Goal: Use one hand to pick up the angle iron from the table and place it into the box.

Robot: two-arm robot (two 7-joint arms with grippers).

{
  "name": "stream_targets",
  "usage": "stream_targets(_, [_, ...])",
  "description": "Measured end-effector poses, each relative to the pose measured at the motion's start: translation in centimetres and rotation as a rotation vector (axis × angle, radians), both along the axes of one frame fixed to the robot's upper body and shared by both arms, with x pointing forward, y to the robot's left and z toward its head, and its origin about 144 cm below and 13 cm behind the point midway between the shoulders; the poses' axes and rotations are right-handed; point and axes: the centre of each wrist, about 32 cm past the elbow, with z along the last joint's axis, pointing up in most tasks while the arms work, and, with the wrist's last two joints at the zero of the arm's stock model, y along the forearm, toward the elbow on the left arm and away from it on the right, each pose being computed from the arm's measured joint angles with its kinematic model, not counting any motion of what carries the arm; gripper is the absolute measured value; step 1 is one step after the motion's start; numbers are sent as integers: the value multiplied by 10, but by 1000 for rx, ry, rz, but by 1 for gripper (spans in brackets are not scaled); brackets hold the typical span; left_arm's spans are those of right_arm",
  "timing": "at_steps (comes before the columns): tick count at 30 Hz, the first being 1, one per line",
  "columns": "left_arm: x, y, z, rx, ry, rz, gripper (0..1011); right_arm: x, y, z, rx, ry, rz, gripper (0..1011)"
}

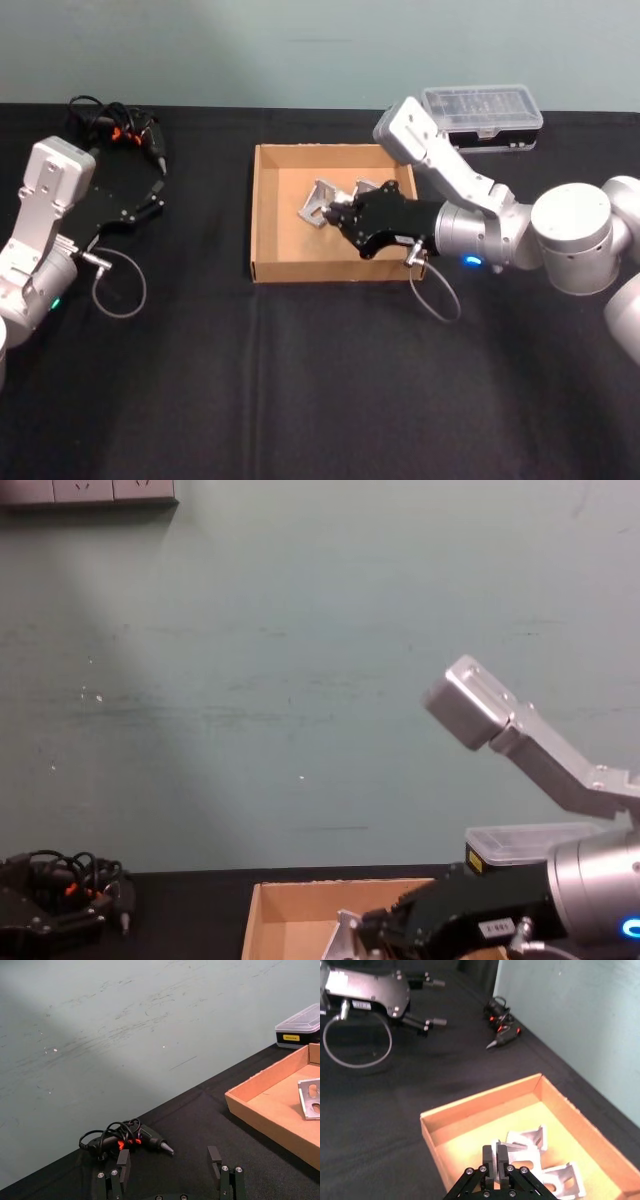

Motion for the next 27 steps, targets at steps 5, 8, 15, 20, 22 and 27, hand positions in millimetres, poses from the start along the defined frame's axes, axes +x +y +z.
stream_targets(5, [0,0,0,0,0,0,1000,-1,-1,-5,-23,18,-6,60])
stream_targets(8, [0,0,0,0,0,0,1000,-1,-3,-6,-30,20,-12,60])
stream_targets(15, [0,0,0,0,0,0,1000,1,-5,-7,-33,20,-25,61])
stream_targets(20, [0,0,0,0,0,0,1000,1,-6,-7,-38,20,-32,162])
stream_targets(22, [0,0,0,0,0,0,1000,1,-6,-7,-38,20,-34,241])
stream_targets(27, [0,0,0,0,0,0,1000,2,-6,-7,-39,20,-37,396])
